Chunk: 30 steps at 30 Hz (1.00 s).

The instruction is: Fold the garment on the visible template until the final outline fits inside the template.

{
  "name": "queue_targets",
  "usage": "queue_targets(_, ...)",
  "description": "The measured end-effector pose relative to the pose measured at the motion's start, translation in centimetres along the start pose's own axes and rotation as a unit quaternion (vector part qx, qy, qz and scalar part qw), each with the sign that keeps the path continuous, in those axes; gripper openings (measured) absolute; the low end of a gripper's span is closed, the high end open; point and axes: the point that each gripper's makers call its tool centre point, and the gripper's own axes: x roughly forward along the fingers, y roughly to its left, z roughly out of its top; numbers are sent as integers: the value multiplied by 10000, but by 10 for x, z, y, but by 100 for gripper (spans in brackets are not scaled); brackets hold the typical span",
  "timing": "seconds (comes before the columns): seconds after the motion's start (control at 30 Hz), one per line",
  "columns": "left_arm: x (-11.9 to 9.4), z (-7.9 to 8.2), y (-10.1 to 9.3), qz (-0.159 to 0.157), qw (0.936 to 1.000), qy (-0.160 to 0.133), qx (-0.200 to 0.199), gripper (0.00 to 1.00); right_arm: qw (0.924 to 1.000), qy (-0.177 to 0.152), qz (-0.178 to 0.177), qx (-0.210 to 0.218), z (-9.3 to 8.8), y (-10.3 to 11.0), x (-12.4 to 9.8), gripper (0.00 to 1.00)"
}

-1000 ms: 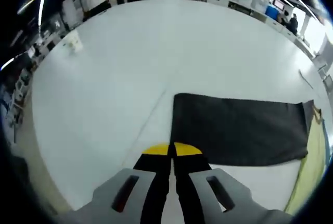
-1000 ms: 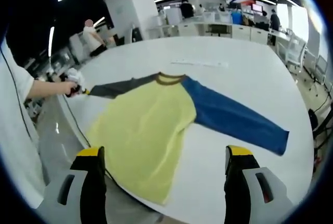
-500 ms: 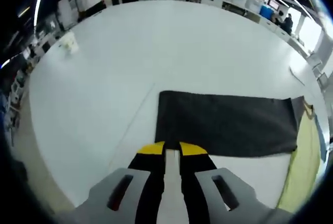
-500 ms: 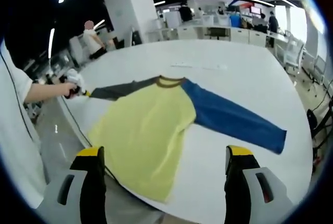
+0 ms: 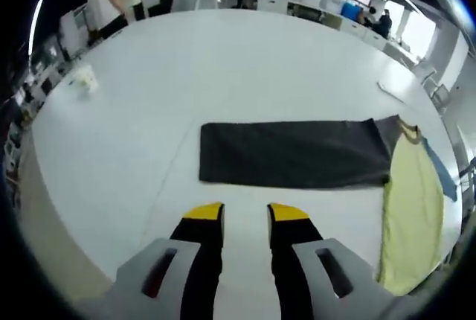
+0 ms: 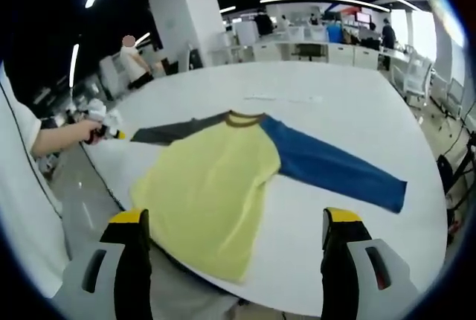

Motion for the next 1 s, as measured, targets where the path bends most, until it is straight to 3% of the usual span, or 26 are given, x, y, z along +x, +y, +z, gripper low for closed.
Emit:
queue_targets(0.3,-56,-10,-22,-361,9986,-181,336,34,9999,-84,64,31,-5,9,-6,96)
queue_targets(0.47,-78,-14,-39,-712,9946,-300,689,47,9999,-115,54,6,-6,14,-6,96)
queue_targets(0.6,-88,-17,-54,-1101,9873,-467,1046,56,9998,-109,87,-103,-5,21,-4,97)
queue_targets(0.63,-91,-16,-55,-1127,9851,-558,1172,57,9998,-123,113,-126,-4,24,-3,97)
queue_targets(1.0,-121,-29,-55,-1237,9823,-417,1347,56,9991,-381,183,-102,-5,36,-5,97)
